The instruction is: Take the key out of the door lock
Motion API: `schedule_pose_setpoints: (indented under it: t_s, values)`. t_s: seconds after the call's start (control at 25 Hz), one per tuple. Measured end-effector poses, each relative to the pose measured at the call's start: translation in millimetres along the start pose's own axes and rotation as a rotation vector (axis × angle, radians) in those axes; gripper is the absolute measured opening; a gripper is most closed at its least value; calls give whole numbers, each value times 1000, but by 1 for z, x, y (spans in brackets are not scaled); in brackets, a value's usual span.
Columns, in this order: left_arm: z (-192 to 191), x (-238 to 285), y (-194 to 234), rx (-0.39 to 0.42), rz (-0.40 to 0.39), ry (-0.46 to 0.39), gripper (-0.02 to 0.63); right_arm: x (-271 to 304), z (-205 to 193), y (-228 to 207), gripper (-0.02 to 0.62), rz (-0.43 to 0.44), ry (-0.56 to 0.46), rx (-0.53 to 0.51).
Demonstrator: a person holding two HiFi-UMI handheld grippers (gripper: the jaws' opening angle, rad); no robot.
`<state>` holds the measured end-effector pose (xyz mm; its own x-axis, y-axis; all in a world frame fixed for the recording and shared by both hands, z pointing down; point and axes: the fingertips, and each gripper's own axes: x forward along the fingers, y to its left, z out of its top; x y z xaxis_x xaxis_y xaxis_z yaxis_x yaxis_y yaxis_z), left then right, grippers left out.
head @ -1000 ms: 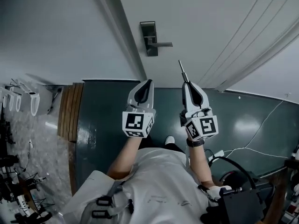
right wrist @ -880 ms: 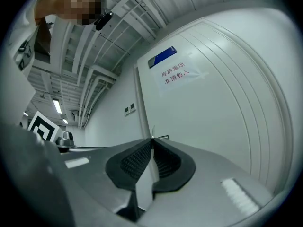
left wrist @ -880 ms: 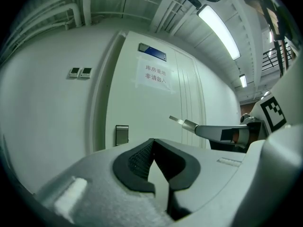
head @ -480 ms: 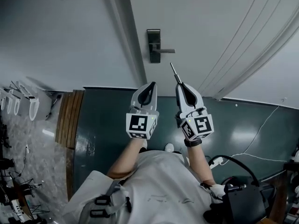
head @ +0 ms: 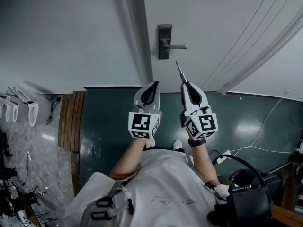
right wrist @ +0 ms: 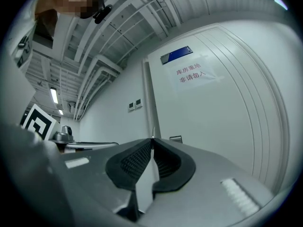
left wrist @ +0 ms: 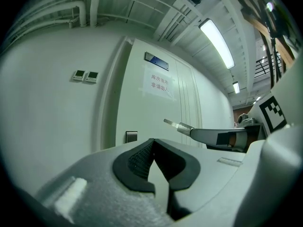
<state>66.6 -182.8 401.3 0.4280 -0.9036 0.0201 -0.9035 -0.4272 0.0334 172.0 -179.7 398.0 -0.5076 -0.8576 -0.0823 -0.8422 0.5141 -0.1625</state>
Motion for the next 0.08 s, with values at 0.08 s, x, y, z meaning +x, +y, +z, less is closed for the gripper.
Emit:
schedule_pose_setpoints:
  t_s: [0.08]
  values:
    - [2, -6, 12, 0, -12, 2, 0, 7, -2, 9, 21, -15, 4, -1]
